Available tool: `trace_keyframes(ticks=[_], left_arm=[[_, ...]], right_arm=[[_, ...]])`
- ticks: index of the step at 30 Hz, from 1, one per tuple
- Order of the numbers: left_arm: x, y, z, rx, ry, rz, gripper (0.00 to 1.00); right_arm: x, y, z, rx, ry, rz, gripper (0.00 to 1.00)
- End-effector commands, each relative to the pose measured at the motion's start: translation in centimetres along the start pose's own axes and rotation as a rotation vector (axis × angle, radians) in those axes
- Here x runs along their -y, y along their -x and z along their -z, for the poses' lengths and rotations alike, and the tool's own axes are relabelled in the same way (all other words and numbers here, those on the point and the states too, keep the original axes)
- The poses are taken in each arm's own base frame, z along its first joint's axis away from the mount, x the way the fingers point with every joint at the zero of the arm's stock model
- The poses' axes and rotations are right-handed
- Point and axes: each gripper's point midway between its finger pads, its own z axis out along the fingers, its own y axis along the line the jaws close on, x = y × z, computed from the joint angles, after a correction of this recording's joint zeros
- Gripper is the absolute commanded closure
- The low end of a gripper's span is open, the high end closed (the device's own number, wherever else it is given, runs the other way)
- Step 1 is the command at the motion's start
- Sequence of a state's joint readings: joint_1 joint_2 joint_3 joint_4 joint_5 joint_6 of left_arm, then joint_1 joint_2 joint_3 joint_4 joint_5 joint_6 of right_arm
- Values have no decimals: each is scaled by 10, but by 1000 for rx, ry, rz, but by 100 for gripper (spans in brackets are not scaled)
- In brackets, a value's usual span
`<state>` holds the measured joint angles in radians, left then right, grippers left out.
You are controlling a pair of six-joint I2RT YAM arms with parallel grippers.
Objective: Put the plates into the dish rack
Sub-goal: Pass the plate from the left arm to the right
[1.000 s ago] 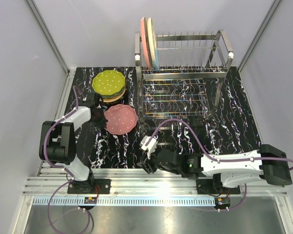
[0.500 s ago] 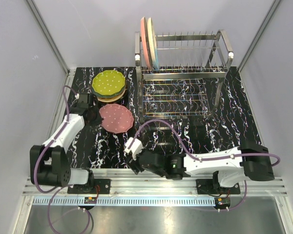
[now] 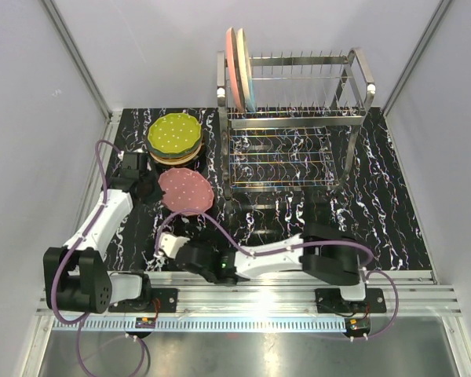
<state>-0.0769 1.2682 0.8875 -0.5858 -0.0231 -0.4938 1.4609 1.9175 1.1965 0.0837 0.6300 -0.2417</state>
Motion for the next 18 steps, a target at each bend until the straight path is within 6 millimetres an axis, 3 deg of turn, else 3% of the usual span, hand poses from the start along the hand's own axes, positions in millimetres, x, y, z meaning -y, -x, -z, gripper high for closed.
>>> trace_keyframes(ticks=[1, 8, 14, 18], left_arm=[[25, 21, 18, 94, -126, -9, 100], [31, 23, 25, 114, -164, -14, 100], [35, 21, 26, 102, -187, -18, 100], [39, 21, 27, 101, -207, -20, 100]], right_arm=[[30, 26, -30, 30, -104, 60, 4], [60, 36, -67, 16, -187, 141, 4], [83, 27, -88, 33, -201, 78, 6], [75, 21, -101, 62, -183, 75, 9]])
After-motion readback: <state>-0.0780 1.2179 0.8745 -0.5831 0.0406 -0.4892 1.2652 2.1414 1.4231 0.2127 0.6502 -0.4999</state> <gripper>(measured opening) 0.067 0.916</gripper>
